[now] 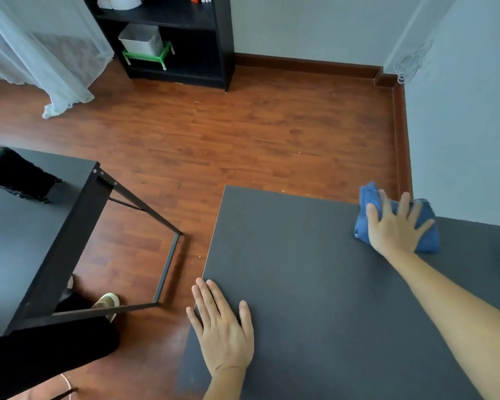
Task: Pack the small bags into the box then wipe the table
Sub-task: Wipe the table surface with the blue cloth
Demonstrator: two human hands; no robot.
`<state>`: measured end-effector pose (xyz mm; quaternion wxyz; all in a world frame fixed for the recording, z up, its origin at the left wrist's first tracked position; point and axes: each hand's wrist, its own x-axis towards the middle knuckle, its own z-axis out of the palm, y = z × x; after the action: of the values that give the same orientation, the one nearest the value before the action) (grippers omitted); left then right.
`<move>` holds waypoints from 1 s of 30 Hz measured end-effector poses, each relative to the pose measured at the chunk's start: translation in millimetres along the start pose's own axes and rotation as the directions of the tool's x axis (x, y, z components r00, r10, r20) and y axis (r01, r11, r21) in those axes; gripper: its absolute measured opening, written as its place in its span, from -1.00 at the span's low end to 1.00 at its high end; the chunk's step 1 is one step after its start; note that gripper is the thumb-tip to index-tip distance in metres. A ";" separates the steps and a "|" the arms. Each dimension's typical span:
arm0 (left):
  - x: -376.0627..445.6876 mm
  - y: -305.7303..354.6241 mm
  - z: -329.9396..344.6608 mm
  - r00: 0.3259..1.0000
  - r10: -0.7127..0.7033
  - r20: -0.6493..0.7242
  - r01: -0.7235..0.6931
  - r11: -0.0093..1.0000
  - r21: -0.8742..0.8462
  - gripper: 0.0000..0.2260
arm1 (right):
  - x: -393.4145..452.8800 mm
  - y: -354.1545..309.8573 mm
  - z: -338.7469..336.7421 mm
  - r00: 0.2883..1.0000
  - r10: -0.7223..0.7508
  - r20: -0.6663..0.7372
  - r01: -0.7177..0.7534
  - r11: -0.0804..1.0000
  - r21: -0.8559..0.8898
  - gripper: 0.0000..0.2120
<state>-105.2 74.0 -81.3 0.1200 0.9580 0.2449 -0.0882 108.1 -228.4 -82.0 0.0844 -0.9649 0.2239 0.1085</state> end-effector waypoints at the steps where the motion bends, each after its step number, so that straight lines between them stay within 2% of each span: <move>1: 0.0 0.1 -1.1 1.000 0.004 -0.003 -0.004 1.000 -0.004 -0.31 | -6.3 29.1 -7.0 0.997 0.074 -0.008 -0.073 0.997 0.022 -0.40; 3: 0.3 0.4 -2.3 1.000 0.007 -0.005 -0.007 1.000 -0.005 -0.31 | -42.6 65.7 -6.9 0.987 0.154 -0.040 -0.152 0.987 0.051 -0.41; 5: -0.6 1.2 -2.5 1.000 0.024 0.005 -0.024 1.000 -0.009 -0.29 | -107.7 77.1 7.4 0.990 0.138 -0.044 -0.137 0.991 0.005 -0.39; 7: -0.2 0.5 -0.8 0.999 0.051 -0.007 -0.051 0.998 -0.020 -0.25 | -187.2 77.0 31.4 0.998 -0.054 0.007 0.055 0.998 -0.032 -0.37; 9: -1.8 0.4 1.6 0.996 0.091 -0.019 -0.091 0.996 -0.025 -0.24 | -254.3 90.1 58.7 0.938 -0.344 0.042 0.347 0.929 -0.126 -0.41; 10: -1.7 -0.2 2.9 0.992 0.120 -0.033 -0.120 0.993 -0.021 -0.25 | -272.3 103.7 65.7 0.898 -0.434 0.068 0.439 0.886 -0.150 -0.41; 11: -1.8 -1.5 5.1 0.988 0.148 -0.049 -0.149 0.989 -0.016 -0.26 | -275.8 120.8 64.1 0.884 -0.459 0.094 0.468 0.872 -0.146 -0.41; 13: -3.3 -2.9 10.6 0.976 0.202 -0.076 -0.203 0.979 -0.004 -0.26 | -251.7 158.1 50.1 0.927 -0.369 0.062 0.374 0.914 -0.154 -0.40; 16: -9.9 6.4 12.8 0.963 0.257 -0.081 -0.256 0.966 0.022 -0.25 | -173.9 182.9 16.9 1.000 -0.019 -0.023 0.016 0.994 -0.108 -0.35; 18: -20.0 23.0 15.7 0.954 0.297 -0.046 -0.296 0.955 0.026 -0.24 | -127.7 170.1 1.6 0.980 0.195 -0.028 -0.195 0.981 0.007 -0.34; 19: -26.6 35.2 18.0 0.945 0.326 -0.026 -0.325 0.945 0.031 -0.24 | -114.6 157.3 -1.4 0.972 0.236 -0.011 -0.236 0.971 0.033 -0.34; 20: -33.8 48.2 20.4 0.936 0.352 -0.002 -0.351 0.935 0.039 -0.24 | -110.4 144.0 0.0 0.978 0.209 0.004 -0.209 0.977 0.033 -0.35; 22: -46.4 73.0 25.8 0.920 0.389 0.055 -0.391 0.919 0.044 -0.23 | -131.3 128.5 17.5 0.999 -0.053 -0.004 0.053 0.998 -0.025 -0.38; 24: -54.4 96.5 31.2 0.906 0.412 0.091 -0.417 0.908 0.041 -0.21 | -169.8 140.6 29.7 0.936 -0.349 0.036 0.351 0.933 -0.084 -0.40; 25: -57.0 107.5 33.6 0.904 0.416 0.100 -0.422 0.906 0.044 -0.21 | -178.0 156.8 32.1 0.900 -0.435 0.040 0.437 0.894 -0.096 -0.40; 27: -61.7 127.5 39.1 0.894 0.434 0.109 -0.441 0.896 0.051 -0.23 | -160.5 189.3 25.6 0.883 -0.469 0.026 0.469 0.876 -0.112 -0.40; 30: -61.9 149.6 49.8 0.862 0.498 0.096 -0.506 0.859 0.080 -0.27 | -86.2 196.9 2.9 0.959 -0.285 -0.011 0.282 0.953 -0.113 -0.39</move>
<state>-90.8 -94.7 -86.8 0.0983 0.9898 -0.0226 -0.1009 -56.6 -366.5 -86.0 0.0427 -0.9916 0.0780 0.0944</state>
